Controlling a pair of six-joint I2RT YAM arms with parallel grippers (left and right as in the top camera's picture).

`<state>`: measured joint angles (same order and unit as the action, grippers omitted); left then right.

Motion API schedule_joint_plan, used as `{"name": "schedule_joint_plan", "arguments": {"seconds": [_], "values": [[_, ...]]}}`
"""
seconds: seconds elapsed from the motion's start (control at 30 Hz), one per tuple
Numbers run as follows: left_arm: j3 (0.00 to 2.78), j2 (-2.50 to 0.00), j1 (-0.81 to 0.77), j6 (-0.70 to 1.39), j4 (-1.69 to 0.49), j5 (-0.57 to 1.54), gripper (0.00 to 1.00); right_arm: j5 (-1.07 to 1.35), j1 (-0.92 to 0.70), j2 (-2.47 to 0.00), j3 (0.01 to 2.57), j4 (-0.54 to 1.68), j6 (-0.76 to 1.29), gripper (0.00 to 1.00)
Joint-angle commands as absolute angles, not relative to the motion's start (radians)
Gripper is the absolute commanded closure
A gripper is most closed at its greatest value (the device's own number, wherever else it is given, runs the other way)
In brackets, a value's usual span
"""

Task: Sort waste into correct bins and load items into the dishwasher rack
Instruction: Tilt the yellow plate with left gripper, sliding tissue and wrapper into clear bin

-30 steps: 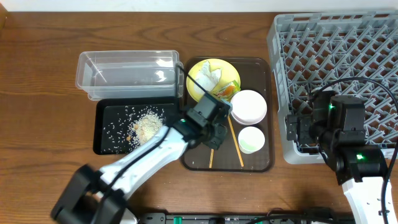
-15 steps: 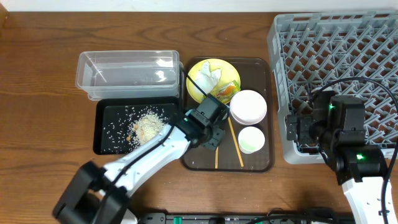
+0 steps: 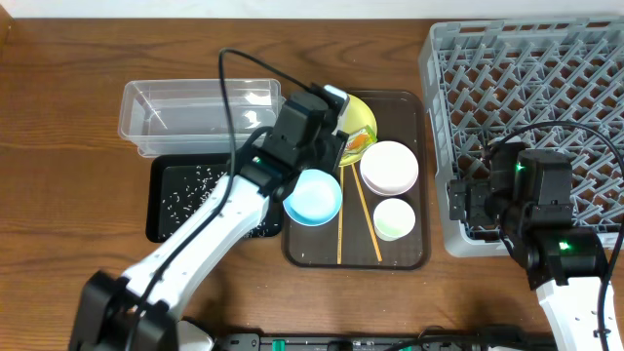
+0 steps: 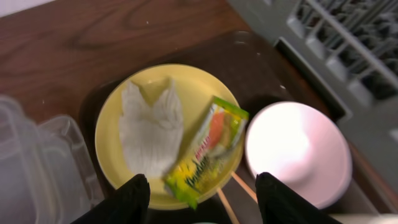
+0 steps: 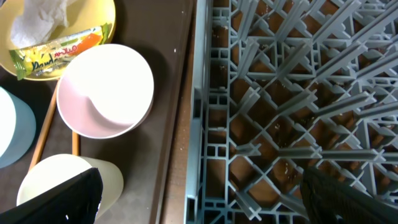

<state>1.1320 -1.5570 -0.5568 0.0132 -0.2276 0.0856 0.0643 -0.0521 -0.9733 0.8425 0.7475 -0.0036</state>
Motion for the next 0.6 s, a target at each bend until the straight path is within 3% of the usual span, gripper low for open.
{"name": "schedule_joint_plan", "arguments": {"seconds": [0.0,0.17,0.57], "values": [[1.139,-1.649,-0.551,-0.069,-0.190,0.059,0.41,0.072,-0.059,-0.974,0.862,0.750,0.007,0.01],[1.139,-1.784,-0.550,-0.101,-0.123,0.058,0.27,0.072,-0.059,-0.974,0.862,0.749,0.007,0.01],[1.139,-1.962,-0.528,-0.100,0.003,-0.006,0.27,0.072,-0.059,-0.974,0.862,0.759,0.007,0.01]]}}
